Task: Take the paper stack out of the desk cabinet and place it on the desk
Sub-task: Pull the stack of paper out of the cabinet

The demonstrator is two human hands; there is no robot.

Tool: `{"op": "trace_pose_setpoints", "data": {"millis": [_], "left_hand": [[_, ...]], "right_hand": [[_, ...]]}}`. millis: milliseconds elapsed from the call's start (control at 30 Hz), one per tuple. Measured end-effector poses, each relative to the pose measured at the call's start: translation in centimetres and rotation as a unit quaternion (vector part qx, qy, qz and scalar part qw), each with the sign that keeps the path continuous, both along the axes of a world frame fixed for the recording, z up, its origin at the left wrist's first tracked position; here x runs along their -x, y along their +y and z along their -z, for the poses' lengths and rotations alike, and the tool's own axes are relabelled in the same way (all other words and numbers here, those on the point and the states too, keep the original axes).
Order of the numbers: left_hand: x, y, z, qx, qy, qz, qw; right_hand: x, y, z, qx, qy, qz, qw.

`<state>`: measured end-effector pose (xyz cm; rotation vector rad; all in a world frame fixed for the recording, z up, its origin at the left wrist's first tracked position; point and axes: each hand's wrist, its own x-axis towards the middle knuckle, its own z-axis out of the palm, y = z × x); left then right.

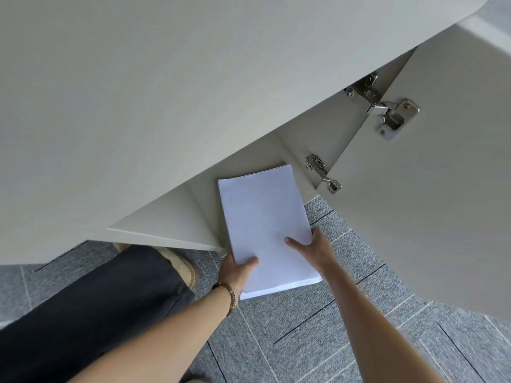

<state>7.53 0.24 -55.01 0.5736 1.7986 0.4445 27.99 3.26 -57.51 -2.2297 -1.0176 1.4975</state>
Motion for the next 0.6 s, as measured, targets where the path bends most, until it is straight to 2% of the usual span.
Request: {"op": "trace_pose_setpoints", "data": {"millis": [133, 300, 600], "left_hand": [[0.8, -0.1, -1.4, -0.021, 0.005, 0.035, 0.999], [2.0, -0.5, -6.6, -0.042, 0.013, 0.114, 0.992], [3.8, -3.1, -20.2, -0.038, 0.015, 0.183, 0.982]], "right_hand": [[0.9, -1.0, -1.6, -0.013, -0.01, 0.035, 0.999], [2.2, -2.8, -5.3, -0.017, -0.006, 0.057, 0.998], [3.5, -8.6, -19.4, -0.046, -0.002, 0.073, 0.996]]}}
